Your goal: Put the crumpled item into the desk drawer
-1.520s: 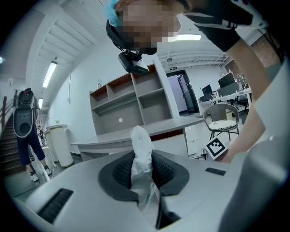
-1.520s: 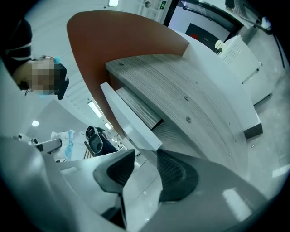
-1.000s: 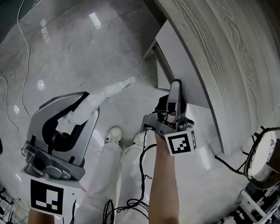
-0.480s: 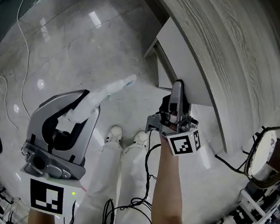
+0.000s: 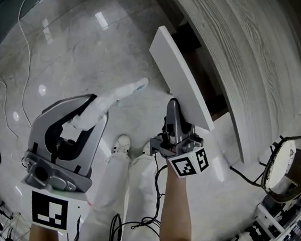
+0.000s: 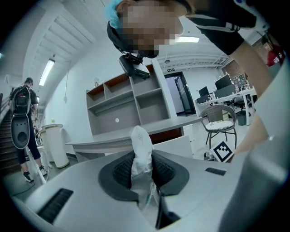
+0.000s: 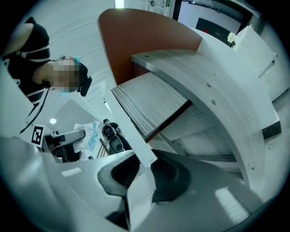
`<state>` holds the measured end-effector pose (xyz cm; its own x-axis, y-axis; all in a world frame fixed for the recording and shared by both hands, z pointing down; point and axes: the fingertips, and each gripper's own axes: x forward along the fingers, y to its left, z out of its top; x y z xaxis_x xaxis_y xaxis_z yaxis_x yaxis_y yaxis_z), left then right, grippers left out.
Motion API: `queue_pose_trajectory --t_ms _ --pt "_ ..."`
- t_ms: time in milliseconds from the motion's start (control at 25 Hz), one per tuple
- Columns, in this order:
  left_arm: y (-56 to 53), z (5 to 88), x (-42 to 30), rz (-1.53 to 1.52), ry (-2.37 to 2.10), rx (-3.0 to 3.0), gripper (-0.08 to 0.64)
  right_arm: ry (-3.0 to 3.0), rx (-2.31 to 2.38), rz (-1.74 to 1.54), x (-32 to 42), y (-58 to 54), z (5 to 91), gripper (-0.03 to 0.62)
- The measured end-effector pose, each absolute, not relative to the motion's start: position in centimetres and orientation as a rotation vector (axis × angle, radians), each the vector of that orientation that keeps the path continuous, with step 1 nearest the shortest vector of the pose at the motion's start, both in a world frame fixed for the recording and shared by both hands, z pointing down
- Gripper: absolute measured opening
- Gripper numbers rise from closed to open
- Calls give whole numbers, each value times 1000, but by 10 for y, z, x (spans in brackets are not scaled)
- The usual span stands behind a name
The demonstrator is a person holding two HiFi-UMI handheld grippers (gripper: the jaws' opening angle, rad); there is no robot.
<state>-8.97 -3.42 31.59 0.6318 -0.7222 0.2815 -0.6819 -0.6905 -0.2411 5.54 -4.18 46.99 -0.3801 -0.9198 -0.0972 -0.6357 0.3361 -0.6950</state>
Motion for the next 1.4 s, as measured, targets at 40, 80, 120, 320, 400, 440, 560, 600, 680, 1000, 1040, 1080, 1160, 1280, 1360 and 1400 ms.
queue_pose_trajectory --t_ms 40,80,120,320,400,440,560,600,680,1000,1040,1080,1160,1280,1360,1400 --pt "-34 316 -90 -547 1182 -2737 57 2130 -1365 -789 55 -41 471 83" --pt "-33 316 -90 -549 1180 -2739 57 2143 -1371 -792 55 -42 472 83" --pt "-33 316 -90 -552 1178 -2740 57 2159 -1380 -796 55 -43 473 84" --pt "-32 315 -89 -558 1175 -2737 57 2230 -1459 -811 50 -46 484 87" --pt "-33 314 -88 -555 1186 -2735 57 2264 -1502 -840 47 -41 492 131" --pt "-33 313 -87 -552 1189 -2735 57 2281 -1525 -857 46 -36 496 150" --pt "-32 309 -84 -550 1175 -2727 57 2342 -1584 -867 43 -21 500 150" --pt "-32 307 -83 -552 1167 -2723 57 2366 -1605 -861 43 -16 499 150" --pt "-30 305 -80 -558 1154 -2719 57 2398 -1663 -854 46 -6 496 99" --pt "-23 291 -56 -590 1104 -2728 57 2590 -1731 -760 50 27 445 9" --pt "-24 288 -51 -594 1087 -2722 57 2596 -1735 -744 53 28 435 9" --pt "-25 285 -45 -599 1063 -2712 57 2600 -1737 -725 56 29 425 9" --pt "-28 280 -34 -622 1006 -2680 57 2609 -1732 -690 62 30 405 9" --pt "-31 275 -17 -674 920 -2618 57 2624 -1722 -644 70 35 376 9" --pt "-33 274 -6 -704 844 -2562 57 2621 -1722 -612 76 38 357 9" --pt "-34 274 -1 -721 799 -2529 57 2613 -1723 -597 78 39 349 9"
